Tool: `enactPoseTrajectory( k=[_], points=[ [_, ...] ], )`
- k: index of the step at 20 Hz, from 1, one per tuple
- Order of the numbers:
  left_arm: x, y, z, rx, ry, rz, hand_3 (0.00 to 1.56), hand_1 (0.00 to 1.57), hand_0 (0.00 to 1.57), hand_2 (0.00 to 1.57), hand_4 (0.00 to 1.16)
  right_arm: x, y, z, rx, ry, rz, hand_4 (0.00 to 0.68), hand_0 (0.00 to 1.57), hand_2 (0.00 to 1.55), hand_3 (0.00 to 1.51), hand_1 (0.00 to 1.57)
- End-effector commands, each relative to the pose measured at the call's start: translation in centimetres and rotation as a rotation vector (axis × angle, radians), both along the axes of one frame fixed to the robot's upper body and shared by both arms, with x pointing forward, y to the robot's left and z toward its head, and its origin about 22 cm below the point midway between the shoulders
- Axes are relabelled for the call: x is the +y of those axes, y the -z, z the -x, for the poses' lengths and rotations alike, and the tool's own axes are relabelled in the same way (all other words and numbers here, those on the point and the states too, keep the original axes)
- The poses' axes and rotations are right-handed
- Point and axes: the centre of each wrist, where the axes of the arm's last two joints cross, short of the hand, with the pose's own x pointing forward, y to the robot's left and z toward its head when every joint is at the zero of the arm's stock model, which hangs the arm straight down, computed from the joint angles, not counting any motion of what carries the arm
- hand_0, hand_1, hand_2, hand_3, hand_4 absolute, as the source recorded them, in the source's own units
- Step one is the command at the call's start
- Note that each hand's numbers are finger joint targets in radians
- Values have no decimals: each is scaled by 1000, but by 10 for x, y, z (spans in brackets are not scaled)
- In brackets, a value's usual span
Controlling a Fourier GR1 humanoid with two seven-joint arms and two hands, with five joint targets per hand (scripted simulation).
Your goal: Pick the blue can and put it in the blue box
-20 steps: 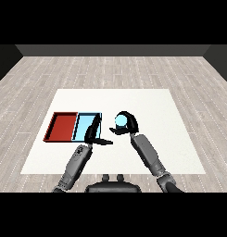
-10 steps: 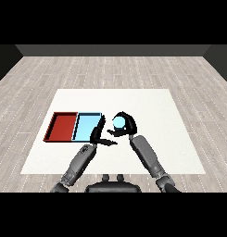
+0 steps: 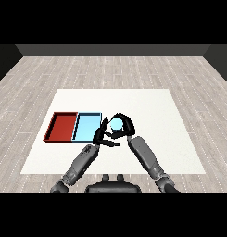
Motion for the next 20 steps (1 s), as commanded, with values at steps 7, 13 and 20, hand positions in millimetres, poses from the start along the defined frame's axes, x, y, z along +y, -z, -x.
enactPoseTrajectory(
  k=[7,13,20],
  points=[
    [-3,12,-1,20,-10,-7,0,0,0,0,0,24,0,11,10,-46,12,630,1431,1432,1389,1431],
    [-10,3,-17,-10,19,37,0,0,0,0,0,28,8,13,-17,-48,61,612,1402,1438,1385,1402],
    [-34,-11,-15,-88,-73,-235,294,412,412,563,571,43,6,12,-34,-85,48,604,1421,1445,1389,1421]
  ],
)
